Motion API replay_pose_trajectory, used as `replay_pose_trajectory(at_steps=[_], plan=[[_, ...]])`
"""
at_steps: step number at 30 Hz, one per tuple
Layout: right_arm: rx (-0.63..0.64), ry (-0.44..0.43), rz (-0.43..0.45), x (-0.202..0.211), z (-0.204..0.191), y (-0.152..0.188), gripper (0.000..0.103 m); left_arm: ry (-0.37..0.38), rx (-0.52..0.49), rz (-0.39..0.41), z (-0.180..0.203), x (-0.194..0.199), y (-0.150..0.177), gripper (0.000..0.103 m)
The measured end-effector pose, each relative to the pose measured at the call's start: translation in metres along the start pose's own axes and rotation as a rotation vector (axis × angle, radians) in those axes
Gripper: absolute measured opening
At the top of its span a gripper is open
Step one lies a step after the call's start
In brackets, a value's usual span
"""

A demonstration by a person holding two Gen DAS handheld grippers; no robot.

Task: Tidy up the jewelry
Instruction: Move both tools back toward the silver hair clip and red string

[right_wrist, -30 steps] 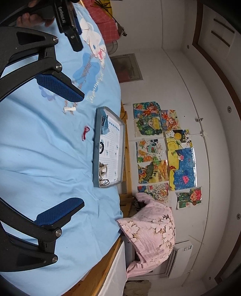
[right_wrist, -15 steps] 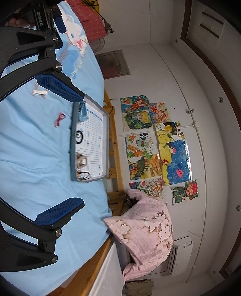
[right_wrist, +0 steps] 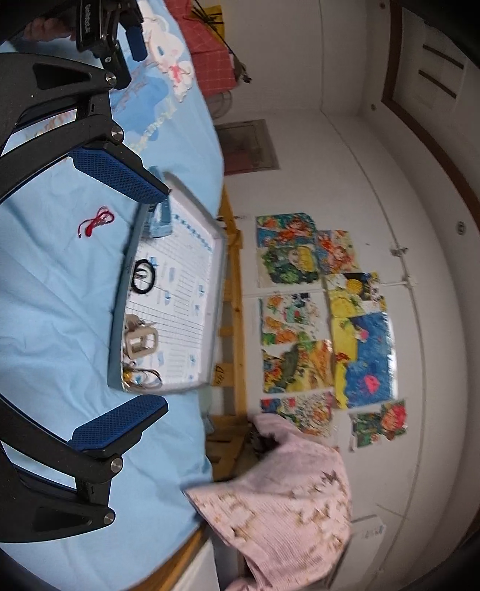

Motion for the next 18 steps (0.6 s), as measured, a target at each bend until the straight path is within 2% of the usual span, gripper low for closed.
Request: replay_pose_trajectory(at_steps=[6, 13, 18], plan=[[0.010, -0.112, -0.077, -0.041, -0.008, 0.013, 0.101, 0.022, -0.033, -0.042, 0.011, -0.021, 0.014, 0.102], [0.027, -0.208, -0.158, -0.075, -0.018, 0.033, 0.099, 0.079, -0.084, -0.090, 0.024, -0.036, 0.031, 0.078], [0.041, -0.236, -0.207, -0.085, -0.026, 0.049, 0.088, 0.141, -0.117, -0.125, 0.032, -0.039, 0.044, 0.063]])
Point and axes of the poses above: each gripper's, at about its wrist camera, not at the fingertips, and x roughly against the way its jaws point, z to its right, y to its underside, the point moved 8 cm from there along -x, roughly the way its jaws point, and after that the axes turned 4 degrees about -z, right-handed, at the moved point
